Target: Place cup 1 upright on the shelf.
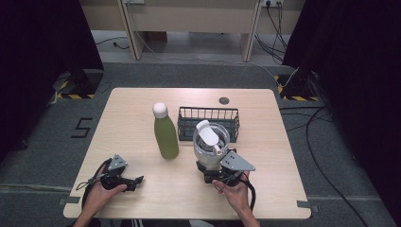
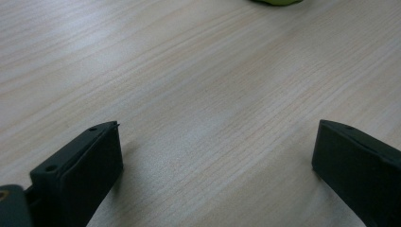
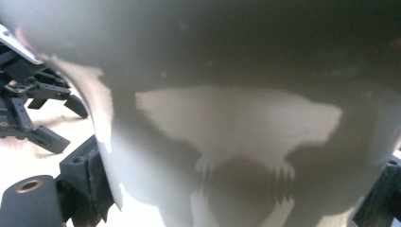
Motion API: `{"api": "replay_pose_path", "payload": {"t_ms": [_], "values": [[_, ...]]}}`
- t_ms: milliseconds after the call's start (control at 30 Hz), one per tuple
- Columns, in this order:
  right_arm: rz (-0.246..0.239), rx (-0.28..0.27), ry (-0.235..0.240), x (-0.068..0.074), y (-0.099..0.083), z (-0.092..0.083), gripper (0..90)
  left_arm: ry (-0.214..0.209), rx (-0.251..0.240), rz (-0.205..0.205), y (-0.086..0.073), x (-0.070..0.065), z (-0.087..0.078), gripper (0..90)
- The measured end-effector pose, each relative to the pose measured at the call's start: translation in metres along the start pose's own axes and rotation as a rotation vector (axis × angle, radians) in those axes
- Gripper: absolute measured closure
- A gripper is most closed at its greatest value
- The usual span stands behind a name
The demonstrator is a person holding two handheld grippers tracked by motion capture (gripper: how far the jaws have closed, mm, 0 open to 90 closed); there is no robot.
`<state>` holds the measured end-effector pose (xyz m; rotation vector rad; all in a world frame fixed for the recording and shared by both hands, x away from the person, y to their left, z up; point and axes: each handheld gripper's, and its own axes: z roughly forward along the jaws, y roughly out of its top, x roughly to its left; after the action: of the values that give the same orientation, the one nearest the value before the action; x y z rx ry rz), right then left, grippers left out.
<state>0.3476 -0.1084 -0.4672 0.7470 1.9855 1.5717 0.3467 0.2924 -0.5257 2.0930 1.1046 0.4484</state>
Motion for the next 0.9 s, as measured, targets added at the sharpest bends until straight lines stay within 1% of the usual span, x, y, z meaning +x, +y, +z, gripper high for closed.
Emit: {"api": "replay_pose_path", "payload": {"t_ms": [167, 200, 367, 567, 600, 800, 900], "values": [[0.003, -0.005, -0.014, -0.005, 0.003, -0.001, 10.3, 0.0, 0.0, 0.0, 0.0, 0.0, 0.0, 1.7], [-0.004, -0.008, -0.018, -0.007, 0.005, -0.001, 10.4, 0.0, 0.0, 0.0, 0.0, 0.0, 0.0, 1.7], [-0.009, -0.013, -0.022, -0.009, 0.01, -0.001, 10.4, 0.0, 0.0, 0.0, 0.0, 0.0, 0.0, 1.7], [-0.009, -0.012, -0.029, -0.012, 0.02, 0.001, 10.4, 0.0, 0.0, 0.0, 0.0, 0.0, 0.0, 1.7], [-0.01, -0.006, -0.036, -0.015, 0.024, 0.001, 10.4, 0.0, 0.0, 0.0, 0.0, 0.0, 0.0, 1.7], [-0.01, -0.005, -0.062, -0.022, 0.032, 0.003, 10.4, -0.001, 0.0, 0.0, 0.0, 0.0, 0.0, 1.7], [-0.012, -0.006, -0.065, -0.024, 0.035, 0.002, 10.4, 0.0, 0.0, 0.0, 0.0, 0.0, 0.0, 1.7]]}}
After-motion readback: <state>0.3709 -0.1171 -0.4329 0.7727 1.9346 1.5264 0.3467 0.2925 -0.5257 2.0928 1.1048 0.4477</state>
